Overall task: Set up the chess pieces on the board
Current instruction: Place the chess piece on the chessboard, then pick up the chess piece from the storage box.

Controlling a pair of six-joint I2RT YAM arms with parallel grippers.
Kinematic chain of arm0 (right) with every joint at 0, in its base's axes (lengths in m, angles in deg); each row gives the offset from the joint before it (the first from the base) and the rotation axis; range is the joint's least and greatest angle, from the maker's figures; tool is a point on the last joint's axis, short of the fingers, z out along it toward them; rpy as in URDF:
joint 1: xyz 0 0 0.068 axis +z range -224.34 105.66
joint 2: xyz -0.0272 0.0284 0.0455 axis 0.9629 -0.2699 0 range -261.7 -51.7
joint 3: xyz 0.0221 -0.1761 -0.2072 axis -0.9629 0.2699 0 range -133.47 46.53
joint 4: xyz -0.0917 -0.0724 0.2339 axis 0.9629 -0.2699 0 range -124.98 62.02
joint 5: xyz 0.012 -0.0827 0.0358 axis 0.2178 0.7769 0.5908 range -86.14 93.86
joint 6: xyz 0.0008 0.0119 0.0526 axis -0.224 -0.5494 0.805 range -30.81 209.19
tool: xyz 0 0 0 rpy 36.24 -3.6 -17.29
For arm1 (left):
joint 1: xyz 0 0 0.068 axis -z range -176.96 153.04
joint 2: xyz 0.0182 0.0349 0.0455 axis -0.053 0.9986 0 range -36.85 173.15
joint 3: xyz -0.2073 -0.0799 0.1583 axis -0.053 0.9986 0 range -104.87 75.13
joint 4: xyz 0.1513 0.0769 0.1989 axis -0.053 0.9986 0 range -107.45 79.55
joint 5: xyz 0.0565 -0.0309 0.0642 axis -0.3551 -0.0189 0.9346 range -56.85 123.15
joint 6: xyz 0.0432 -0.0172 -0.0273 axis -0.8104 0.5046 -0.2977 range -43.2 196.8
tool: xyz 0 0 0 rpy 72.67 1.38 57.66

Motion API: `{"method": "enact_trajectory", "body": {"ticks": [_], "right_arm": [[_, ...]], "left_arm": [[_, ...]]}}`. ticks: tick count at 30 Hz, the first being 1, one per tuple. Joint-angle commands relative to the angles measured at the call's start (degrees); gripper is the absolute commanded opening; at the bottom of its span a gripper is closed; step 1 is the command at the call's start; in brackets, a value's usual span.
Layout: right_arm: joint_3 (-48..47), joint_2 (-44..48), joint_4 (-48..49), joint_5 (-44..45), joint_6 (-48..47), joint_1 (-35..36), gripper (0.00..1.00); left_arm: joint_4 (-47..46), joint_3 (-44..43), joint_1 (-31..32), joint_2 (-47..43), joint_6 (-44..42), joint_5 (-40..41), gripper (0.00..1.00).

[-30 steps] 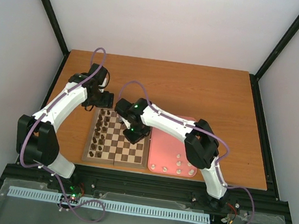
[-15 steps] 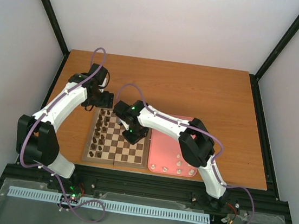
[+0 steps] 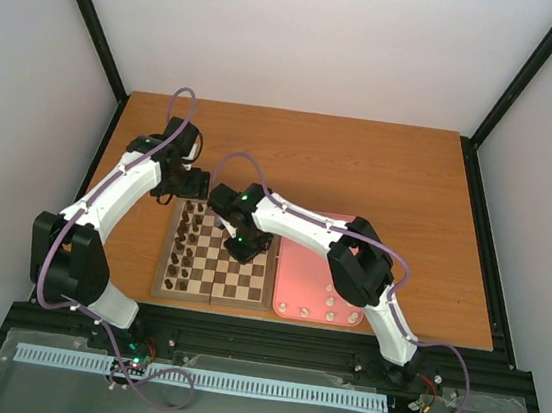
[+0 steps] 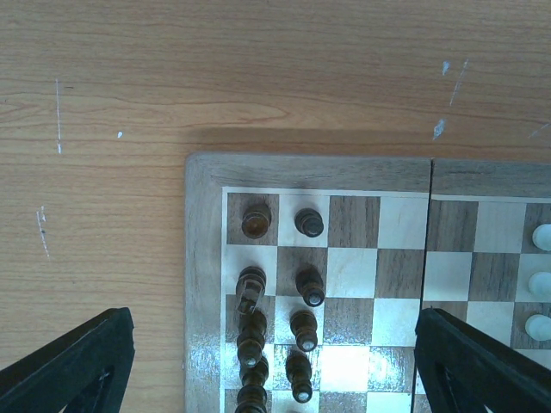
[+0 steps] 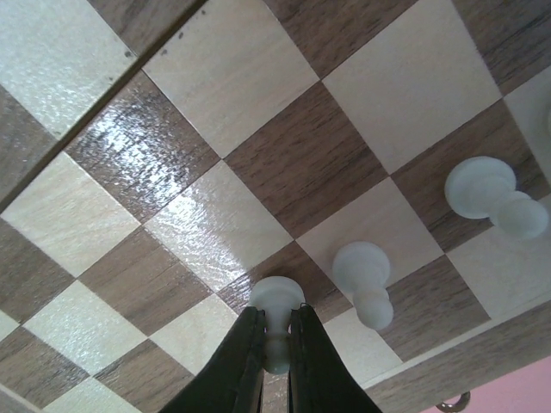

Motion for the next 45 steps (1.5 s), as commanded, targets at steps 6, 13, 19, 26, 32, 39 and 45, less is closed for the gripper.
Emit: {"method": "enact_trajectory", "body": {"ticks": [6,13,19,26,32,39,45], "right_arm": [[-1.51,-1.88,-1.74,0.31,-0.85,-0.17,0.04],[-0.80,-0.39,-2.21,0.47,-0.83,-0.18,0.09],[-0.26,1.55,-1.48,0.19,-0.74,-0.16,0.21],[0.03,6.68,-2.43,1.37,0.79,-0.18,0.29],[4.62,16.46,-4.72,2.31,3.57,-1.87,0.37],[24.89,27.37,-0.94,-2.36,4.66,-13.02,0.39],[37.08,28.81,3.50,-3.92,3.80,-18.85,0.37]], "left_arm": [[-0.95,-0.83,-0.42,-0.41,-0.34,0.19,1.00],[-0.87,-0.72,-0.42,-0.53,-0.48,0.37,1.00],[-0.86,-0.79,-0.41,-0.54,-0.46,0.41,1.00],[-0.58,-0.75,-0.42,-0.93,-0.48,0.72,1.00],[-0.51,-0.63,-0.45,-1.27,-0.43,0.81,1.00],[-0.81,-0.34,-0.35,-1.14,-0.40,0.16,1.00],[-0.79,-0.44,-0.38,-0.98,-0.36,-0.06,1.00]]}}
